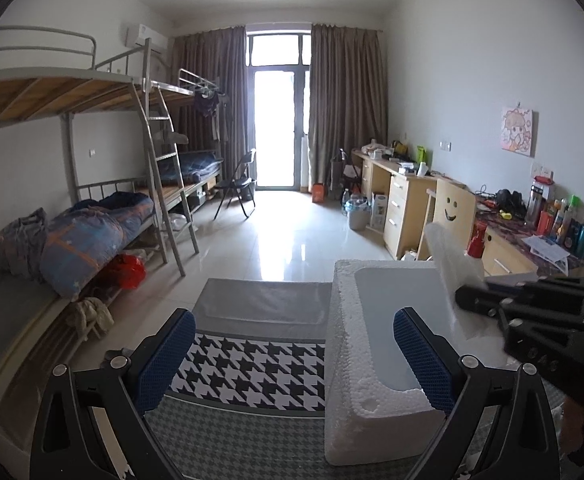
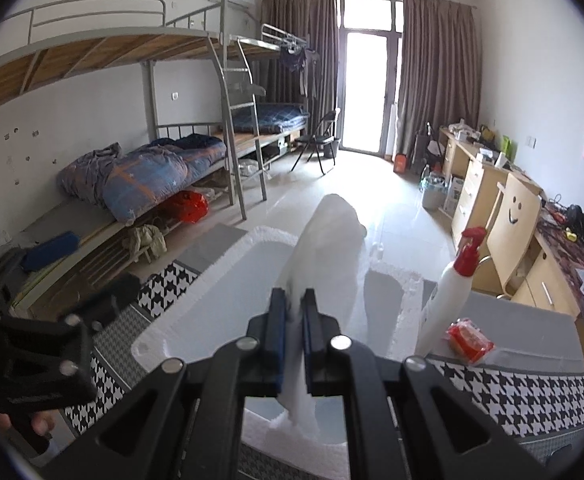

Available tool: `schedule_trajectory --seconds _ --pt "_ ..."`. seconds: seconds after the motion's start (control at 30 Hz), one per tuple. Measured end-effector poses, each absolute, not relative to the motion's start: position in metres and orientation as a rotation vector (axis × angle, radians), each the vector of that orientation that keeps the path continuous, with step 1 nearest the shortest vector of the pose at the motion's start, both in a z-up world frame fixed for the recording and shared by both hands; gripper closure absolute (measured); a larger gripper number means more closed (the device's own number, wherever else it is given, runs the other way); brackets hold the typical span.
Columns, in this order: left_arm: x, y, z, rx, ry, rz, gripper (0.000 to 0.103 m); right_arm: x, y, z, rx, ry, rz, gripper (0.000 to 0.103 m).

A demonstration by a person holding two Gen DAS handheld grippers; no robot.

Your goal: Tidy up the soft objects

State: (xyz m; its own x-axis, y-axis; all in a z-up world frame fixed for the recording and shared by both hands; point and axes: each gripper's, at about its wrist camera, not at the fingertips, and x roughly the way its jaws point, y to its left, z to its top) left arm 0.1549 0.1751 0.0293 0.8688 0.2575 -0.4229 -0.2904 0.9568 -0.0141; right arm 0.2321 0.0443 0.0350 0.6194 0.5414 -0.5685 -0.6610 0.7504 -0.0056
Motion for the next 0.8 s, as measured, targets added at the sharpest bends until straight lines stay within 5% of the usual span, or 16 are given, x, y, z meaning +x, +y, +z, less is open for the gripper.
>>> schedule_trajectory --seconds 0.17,0.33,0.37,0.8 --pt "0.153 0.176 0.029 -0.081 0.429 0.277 0.003 0.239 0.049 0.024 -0.25 0.622 0.691 0.091" --pt "0.156 0.176 0.025 -0.078 0.446 0.294 0.003 0.24 0.048 0.019 -0.263 0.614 0.657 0.03" --pt "0.156 0.178 0.024 -0.079 0.449 0.294 0.003 0.239 0.047 0.02 -0.256 0.614 0.666 0.026" --pt "0.156 0.175 0.028 -0.086 0.448 0.287 0.003 0.236 0.046 0.02 -0.286 0.625 0.675 0.023"
